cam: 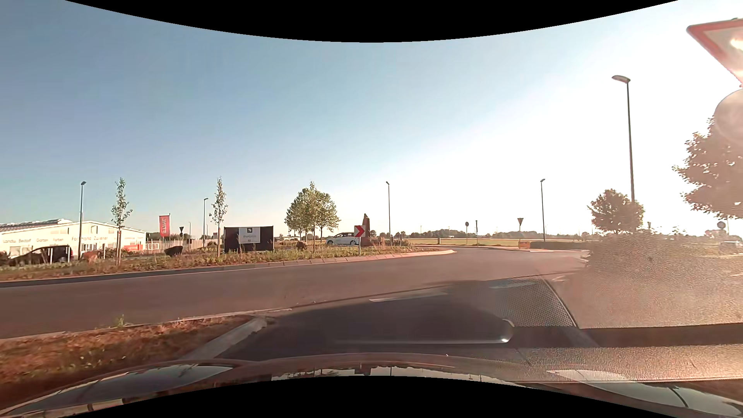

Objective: Follow the waypoints while adhering to traffic rules and regulations

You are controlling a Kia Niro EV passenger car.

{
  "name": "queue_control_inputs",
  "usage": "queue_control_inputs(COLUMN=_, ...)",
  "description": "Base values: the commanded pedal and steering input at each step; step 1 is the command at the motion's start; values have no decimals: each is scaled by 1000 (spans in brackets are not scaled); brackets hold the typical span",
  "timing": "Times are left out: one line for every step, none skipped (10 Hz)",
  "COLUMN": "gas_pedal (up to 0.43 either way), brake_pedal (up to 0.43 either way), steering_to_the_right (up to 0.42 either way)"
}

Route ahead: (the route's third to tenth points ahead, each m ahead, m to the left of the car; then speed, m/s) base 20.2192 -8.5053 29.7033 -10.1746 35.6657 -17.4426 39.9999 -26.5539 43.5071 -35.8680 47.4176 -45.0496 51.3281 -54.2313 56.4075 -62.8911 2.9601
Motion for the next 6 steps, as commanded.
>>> queue_control_inputs(gas_pedal=0, brake_pedal=244, steering_to_the_right=-10)
queue_control_inputs(gas_pedal=0, brake_pedal=244, steering_to_the_right=-10)
queue_control_inputs(gas_pedal=0, brake_pedal=244, steering_to_the_right=-10)
queue_control_inputs(gas_pedal=0, brake_pedal=244, steering_to_the_right=-10)
queue_control_inputs(gas_pedal=0, brake_pedal=232, steering_to_the_right=-9)
queue_control_inputs(gas_pedal=0, brake_pedal=220, steering_to_the_right=-9)
